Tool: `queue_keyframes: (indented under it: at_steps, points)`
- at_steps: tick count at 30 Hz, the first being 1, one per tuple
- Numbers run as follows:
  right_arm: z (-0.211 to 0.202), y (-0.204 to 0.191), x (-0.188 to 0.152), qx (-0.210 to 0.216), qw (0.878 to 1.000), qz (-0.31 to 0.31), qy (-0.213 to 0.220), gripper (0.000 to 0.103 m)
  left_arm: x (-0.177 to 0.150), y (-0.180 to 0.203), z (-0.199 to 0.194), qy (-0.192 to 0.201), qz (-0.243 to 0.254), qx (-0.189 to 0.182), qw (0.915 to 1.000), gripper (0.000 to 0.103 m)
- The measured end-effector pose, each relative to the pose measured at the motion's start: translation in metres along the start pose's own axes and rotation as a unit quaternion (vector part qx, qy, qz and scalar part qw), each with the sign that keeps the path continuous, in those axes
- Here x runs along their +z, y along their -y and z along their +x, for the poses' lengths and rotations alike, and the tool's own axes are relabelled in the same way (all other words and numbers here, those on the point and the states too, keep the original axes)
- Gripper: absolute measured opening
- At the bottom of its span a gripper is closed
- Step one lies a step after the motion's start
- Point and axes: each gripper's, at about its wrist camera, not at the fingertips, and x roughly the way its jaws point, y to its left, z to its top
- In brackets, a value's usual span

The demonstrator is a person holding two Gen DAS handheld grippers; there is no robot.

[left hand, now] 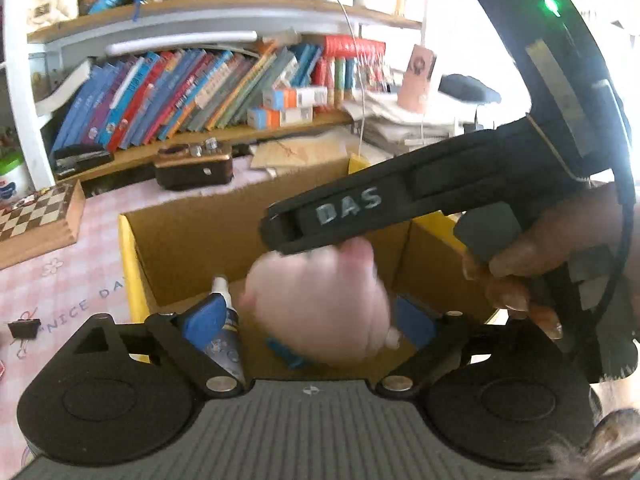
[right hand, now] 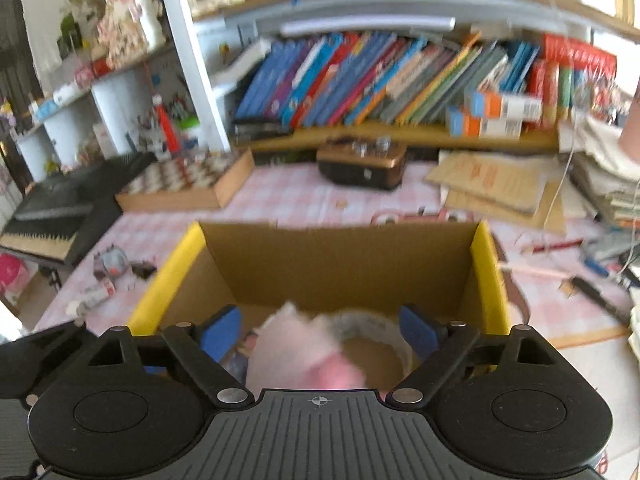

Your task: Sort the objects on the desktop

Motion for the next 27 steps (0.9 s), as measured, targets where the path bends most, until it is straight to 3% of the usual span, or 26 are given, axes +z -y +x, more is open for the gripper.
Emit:
queue_keyframes:
  at_steps: [10, 17, 27]
  points:
    - [-0.034, -0.005, -0.002, 0.0, 0.999, 0.006, 0.052, 0.089, 0.003, -0.012, -0.048, 0.057, -0.036, 0.047, 0.9966, 0.099]
    - [-0.059, -0.01, -0.018, -0.031, 0.995, 0.013, 0.089, 0.089, -0.009, -0.021, -0.079, 0.088, -0.066, 0.083, 0.9905, 0.099]
    - [-0.087, -0.021, -0.05, -0.068, 0.993, 0.004, 0.097, 0.089, -0.035, -0.032, -0.103, 0.082, -0.098, 0.1, 0.9868, 0.1]
